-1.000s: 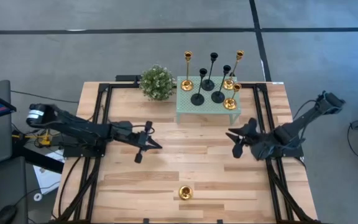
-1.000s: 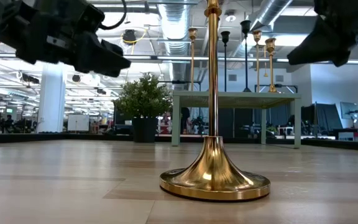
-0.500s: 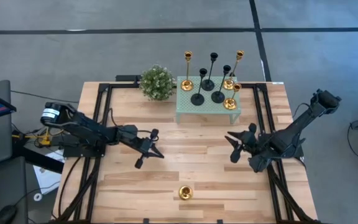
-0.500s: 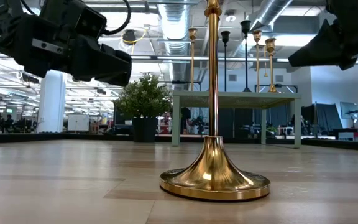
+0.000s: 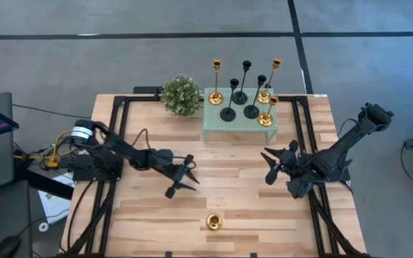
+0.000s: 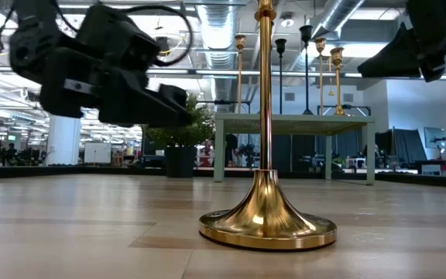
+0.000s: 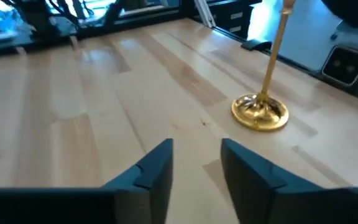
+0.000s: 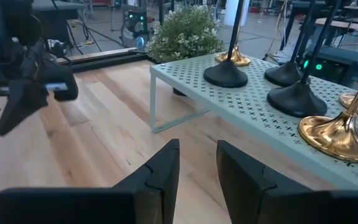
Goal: Pick & Place candle stick holders
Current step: Put the gold candle holder on the shelf
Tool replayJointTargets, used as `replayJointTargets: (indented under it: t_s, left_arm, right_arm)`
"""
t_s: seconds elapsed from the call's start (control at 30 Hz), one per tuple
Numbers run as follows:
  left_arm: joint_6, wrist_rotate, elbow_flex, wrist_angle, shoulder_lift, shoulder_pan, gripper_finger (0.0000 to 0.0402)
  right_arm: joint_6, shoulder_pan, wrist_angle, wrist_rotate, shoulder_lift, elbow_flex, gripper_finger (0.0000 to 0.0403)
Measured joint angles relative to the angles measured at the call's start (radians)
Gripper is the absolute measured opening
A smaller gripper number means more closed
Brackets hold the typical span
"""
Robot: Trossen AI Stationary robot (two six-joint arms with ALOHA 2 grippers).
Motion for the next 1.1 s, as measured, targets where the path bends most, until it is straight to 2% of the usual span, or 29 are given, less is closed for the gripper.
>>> replayJointTargets:
  t_s: [0.23,0.33,0.43,0.53,0.63,0.83,1.1]
  left_arm:
    - [-0.103,0.157,0.13,0.008,0.113,-0.056,0.0204]
    - [-0.075,0.161,0.159,0.008,0.142,-0.096,0.0224]
    - [0.027,0.141,0.187,0.01,0.185,-0.142,0.0238]
    - [0.112,0.075,0.218,0.007,0.234,-0.184,0.0241]
    - [0.118,-0.006,0.258,0.008,0.271,-0.197,0.0242]
    - [0.054,-0.004,0.33,0.009,0.304,-0.198,0.0234]
    - [-0.018,0.052,0.348,0.008,0.304,-0.203,0.0214]
  right_arm:
    - [0.011,0.001,0.007,-0.041,0.001,0.0,0.0097]
    - [0.027,0.001,0.008,-0.056,0.002,0.0,0.0097]
    - [0.031,0.001,0.02,-0.068,0.002,0.0,0.0097]
    - [0.031,0.001,0.037,-0.07,0.002,0.0,0.0097]
    - [0.032,0.004,0.054,-0.076,0.002,0.0,0.0097]
    - [0.033,0.032,0.078,-0.09,0.002,0.001,0.0098]
    - [0.03,0.052,0.081,-0.089,0.002,0.001,0.0097]
